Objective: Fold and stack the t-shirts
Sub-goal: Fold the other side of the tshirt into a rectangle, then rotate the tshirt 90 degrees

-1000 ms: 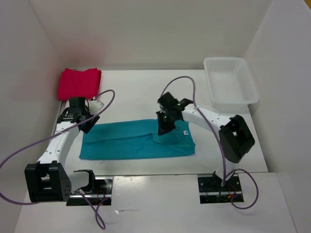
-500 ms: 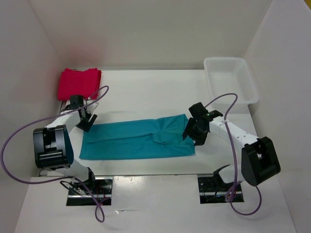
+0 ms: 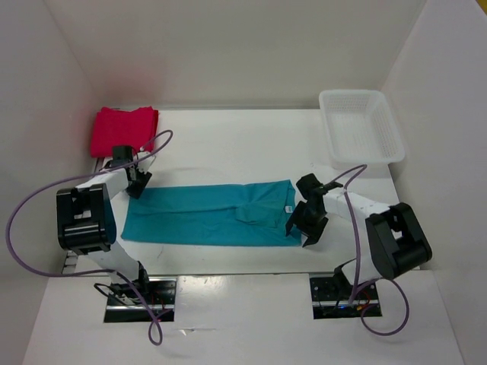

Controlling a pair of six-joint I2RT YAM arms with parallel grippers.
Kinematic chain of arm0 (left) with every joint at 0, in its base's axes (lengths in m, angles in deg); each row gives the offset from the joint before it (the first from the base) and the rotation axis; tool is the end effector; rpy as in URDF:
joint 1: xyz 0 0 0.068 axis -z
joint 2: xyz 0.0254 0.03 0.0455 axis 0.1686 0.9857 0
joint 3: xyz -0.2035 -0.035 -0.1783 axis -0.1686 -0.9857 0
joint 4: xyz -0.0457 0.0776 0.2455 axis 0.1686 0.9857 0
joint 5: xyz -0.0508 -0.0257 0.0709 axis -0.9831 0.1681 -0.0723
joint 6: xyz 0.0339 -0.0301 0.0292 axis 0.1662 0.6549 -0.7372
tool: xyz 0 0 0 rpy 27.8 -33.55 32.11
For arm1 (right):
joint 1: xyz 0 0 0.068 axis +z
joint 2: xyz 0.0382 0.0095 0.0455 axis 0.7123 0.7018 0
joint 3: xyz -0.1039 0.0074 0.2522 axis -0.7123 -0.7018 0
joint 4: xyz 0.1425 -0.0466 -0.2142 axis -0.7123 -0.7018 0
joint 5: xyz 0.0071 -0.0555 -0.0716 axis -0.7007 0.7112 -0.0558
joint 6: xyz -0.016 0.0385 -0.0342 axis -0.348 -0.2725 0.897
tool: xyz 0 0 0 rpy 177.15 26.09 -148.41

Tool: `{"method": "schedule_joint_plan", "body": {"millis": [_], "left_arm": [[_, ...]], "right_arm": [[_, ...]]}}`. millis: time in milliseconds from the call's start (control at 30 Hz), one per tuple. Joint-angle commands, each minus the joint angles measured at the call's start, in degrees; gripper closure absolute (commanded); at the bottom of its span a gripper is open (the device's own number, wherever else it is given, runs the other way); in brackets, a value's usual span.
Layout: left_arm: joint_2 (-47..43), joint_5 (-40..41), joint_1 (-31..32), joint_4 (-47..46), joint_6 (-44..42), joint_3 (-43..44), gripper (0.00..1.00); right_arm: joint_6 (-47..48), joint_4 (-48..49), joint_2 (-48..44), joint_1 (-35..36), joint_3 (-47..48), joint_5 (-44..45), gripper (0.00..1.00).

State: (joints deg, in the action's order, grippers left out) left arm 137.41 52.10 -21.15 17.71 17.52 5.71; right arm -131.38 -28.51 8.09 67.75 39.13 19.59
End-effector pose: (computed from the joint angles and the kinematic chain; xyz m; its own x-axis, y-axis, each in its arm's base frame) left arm 0.3191 0.0707 0.1669 -0.8392 0.3513 -0.4151 0.1694 0.8942 0.4145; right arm 0.1961 0.0848 0.1505 -0.8508 0.5245 0.0330 0.5233 0.8395 0.1462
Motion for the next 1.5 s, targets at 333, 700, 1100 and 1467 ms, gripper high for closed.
{"method": "schedule_joint_plan", "body": {"millis": [333,700,1100,1467], "left_arm": [[3.5,-2.5,-0.6,3.2,-0.7,1.6,0.38],[-4.3,-2.6,-1.6,12.7,-3.0,0.8,0.26],[-6.8,-3.3,-3.4,22.6,-0.6,1.9,0.23],[-6.1,-5.8,0.3,24.1,3.0,4.3,0.20]], "right_arm": [[7.0,8.4,13.8,-3.4,4.2,-2.5,1.00],[17.1,6.5,30.8,-4.6,37.9,9.1,1.00],[27.5,-6.2,63.4,-7.0,90.7,21.2,1.00],[30.3,-15.0,68.4,-9.2,116.5,29.0,0.03]]}}
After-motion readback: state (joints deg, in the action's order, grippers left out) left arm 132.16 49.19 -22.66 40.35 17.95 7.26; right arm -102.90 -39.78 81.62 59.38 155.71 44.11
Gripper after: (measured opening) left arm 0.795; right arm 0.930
